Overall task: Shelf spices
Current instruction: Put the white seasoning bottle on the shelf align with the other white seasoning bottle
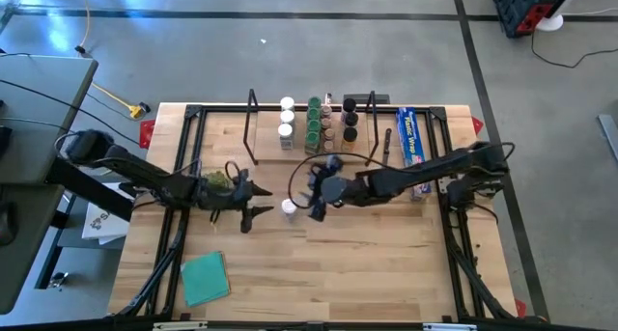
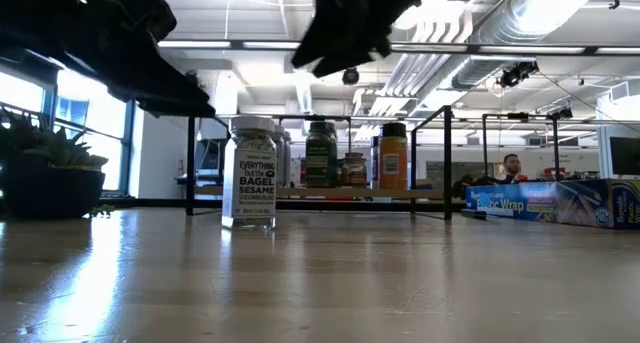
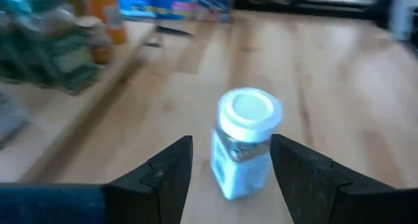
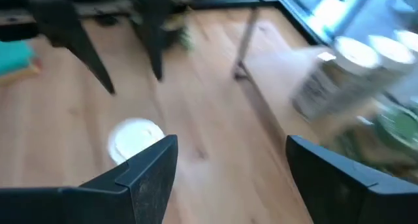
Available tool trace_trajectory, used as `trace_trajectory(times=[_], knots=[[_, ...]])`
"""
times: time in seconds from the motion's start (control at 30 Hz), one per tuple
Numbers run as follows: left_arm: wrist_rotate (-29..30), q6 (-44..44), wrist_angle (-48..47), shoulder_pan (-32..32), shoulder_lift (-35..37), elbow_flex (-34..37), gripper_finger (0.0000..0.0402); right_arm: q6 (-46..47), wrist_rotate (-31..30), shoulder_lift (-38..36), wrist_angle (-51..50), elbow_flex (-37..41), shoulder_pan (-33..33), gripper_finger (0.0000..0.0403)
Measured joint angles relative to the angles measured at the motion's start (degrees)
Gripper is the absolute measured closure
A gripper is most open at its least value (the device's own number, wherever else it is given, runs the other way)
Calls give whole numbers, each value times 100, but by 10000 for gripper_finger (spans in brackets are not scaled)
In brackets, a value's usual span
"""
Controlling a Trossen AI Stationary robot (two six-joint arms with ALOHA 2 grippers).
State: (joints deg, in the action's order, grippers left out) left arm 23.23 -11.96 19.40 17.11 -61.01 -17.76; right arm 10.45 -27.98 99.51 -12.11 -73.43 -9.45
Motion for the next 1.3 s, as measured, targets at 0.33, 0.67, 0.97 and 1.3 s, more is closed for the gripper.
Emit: trace_trajectory(times=[0.33,0.67,0.97,1.3], knots=[[1806,-942,143,745,-1393,-520,199,683,-972,-230,-995,0,-429,124],[1531,-893,5,681,-1703,-725,198,773,-977,-222,-1050,0,-483,123],[1134,-936,283,640,-1870,-723,121,773,-980,-222,-1037,0,-552,123],[1817,-892,1053,684,-2827,-1335,85,775,-998,-222,-991,0,-549,123]])
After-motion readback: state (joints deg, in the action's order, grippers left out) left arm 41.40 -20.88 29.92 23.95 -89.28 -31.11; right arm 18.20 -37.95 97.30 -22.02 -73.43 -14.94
